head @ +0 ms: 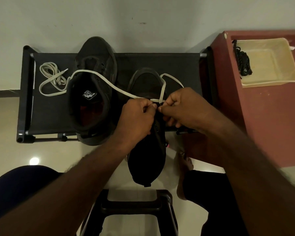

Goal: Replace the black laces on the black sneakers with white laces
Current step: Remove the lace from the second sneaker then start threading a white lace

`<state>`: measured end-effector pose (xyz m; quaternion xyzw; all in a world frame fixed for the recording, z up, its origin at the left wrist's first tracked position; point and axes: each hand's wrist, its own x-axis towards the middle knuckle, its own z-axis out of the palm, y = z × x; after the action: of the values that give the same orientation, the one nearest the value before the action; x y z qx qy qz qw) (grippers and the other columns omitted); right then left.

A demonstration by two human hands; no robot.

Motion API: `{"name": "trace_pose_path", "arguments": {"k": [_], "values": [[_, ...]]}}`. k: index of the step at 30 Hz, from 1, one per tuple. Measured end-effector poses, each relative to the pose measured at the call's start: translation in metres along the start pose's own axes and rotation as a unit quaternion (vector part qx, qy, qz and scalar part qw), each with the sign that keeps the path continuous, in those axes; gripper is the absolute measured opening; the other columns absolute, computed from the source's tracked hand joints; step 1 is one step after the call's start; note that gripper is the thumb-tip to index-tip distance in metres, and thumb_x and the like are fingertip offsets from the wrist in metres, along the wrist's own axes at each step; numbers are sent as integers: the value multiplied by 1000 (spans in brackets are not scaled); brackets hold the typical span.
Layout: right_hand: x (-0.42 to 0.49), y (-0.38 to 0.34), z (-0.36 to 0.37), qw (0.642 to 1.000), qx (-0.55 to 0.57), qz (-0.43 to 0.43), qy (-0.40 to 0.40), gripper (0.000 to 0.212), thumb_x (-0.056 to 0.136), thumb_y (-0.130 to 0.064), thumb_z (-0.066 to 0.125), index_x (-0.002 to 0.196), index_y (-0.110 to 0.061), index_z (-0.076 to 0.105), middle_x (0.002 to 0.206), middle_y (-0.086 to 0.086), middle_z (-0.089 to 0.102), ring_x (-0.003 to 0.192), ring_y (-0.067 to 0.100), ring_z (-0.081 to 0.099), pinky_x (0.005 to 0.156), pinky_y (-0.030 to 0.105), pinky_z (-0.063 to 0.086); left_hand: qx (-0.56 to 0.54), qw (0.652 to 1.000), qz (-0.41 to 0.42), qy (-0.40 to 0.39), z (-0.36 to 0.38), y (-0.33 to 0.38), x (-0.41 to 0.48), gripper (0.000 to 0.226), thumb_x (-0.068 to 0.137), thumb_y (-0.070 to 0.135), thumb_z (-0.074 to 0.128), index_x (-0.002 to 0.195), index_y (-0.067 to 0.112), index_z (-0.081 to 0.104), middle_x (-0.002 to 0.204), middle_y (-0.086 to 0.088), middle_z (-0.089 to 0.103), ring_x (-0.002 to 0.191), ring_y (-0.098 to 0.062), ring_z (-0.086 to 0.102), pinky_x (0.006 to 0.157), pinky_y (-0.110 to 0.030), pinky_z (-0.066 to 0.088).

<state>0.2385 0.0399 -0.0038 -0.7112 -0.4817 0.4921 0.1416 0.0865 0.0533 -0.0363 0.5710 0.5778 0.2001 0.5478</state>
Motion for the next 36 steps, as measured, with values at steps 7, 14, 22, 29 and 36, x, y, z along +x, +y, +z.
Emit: {"name": "trace_pose_path", "arguments": {"k": [7,14,22,29,36], "values": [[0,-1,-1,999,-13,31,10,14,89,-17,70,78,-8,68,59,2,69,52,10,66,43,15,45,2,1000,5,8,1,-1,-1,23,98,17,58,81,7,69,61,-8,64,44,-10,58,40,-21,45],[-9,-4,-2,997,-19,34,-71,13,89,-15,68,83,-4,69,62,3,70,53,10,65,45,16,47,-17,999,-11,26,-2,0,3,23,99,16,56,83,5,69,68,-13,66,51,-17,62,44,-25,48],[-7,-14,-8,980,158,-105,65,24,93,-6,48,73,4,57,100,21,72,91,20,68,73,8,49,-12,1000,-22,19,-2,4,-2,13,97,20,59,95,12,69,73,-3,71,54,-21,68,45,-27,52],[-3,-17,-9,924,365,1,112,30,98,-13,45,68,-14,50,55,-1,50,52,14,49,66,36,53,-31,997,9,74,-1,9,-10,14,98,16,59,108,19,51,72,-9,65,49,-10,62,43,-18,47],[5,-3,7,992,-13,-15,128,21,95,-29,64,84,-12,71,72,-1,67,66,6,62,55,11,44,243,959,94,110,-11,8,-7,28,94,25,61,122,24,59,90,3,62,82,-16,63,76,-38,54]]}}
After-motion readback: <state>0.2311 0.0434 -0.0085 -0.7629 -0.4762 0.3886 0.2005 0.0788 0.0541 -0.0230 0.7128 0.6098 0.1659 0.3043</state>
